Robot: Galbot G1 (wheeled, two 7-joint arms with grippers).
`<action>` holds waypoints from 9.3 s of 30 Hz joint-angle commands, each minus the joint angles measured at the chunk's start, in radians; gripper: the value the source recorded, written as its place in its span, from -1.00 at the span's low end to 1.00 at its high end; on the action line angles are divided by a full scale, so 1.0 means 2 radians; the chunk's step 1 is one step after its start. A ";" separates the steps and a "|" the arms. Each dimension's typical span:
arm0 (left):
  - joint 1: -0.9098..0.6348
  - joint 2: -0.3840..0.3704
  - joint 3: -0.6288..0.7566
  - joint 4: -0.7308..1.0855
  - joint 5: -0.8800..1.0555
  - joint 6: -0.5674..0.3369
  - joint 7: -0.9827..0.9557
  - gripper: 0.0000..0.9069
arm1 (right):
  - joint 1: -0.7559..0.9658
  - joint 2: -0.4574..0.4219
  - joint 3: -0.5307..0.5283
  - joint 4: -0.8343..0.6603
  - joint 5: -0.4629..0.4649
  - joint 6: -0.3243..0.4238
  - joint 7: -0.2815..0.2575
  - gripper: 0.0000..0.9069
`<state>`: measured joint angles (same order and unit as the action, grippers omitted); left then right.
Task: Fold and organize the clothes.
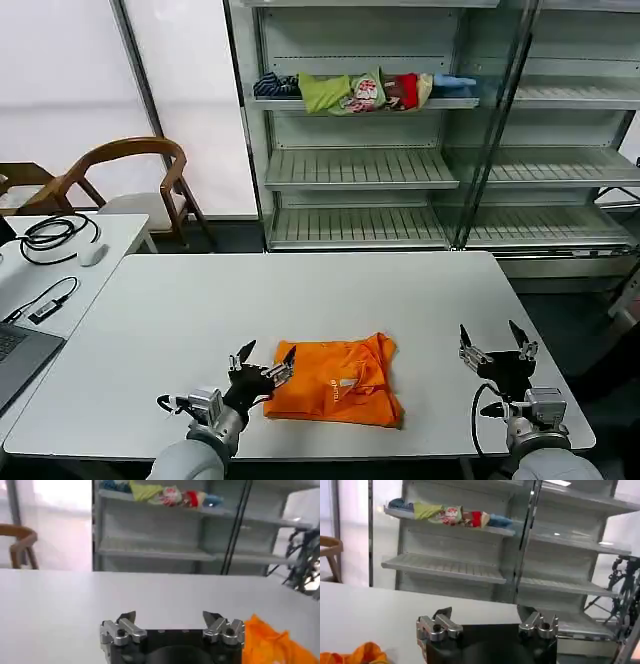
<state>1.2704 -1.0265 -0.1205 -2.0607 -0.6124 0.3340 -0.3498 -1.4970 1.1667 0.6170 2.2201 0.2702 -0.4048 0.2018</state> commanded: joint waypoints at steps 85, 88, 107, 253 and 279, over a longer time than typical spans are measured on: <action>0.098 0.164 -0.291 -0.010 -0.078 0.122 0.064 -0.98 | 0.025 -0.004 -0.020 -0.007 -0.005 0.004 0.001 1.00; 0.149 0.221 -0.376 -0.001 -0.093 0.122 0.090 -0.98 | 0.032 -0.005 -0.025 -0.010 -0.005 0.007 0.001 1.00; 0.194 0.158 -0.298 -0.191 -0.031 0.122 0.121 -0.96 | 0.040 -0.004 -0.022 -0.027 -0.006 0.017 -0.002 1.00; -0.037 -0.048 -0.249 0.158 0.276 -0.209 0.228 1.00 | 0.140 0.051 -0.086 -0.160 -0.130 0.125 -0.040 1.00; -0.033 -0.043 -0.252 0.158 0.276 -0.220 0.224 1.00 | 0.143 0.053 -0.082 -0.154 -0.157 0.148 -0.052 1.00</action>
<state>1.1894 -1.1155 -0.6147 -1.7343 -0.0546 -0.1049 0.1015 -1.2131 1.2683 0.4521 1.9115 -0.0285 -0.1281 0.1022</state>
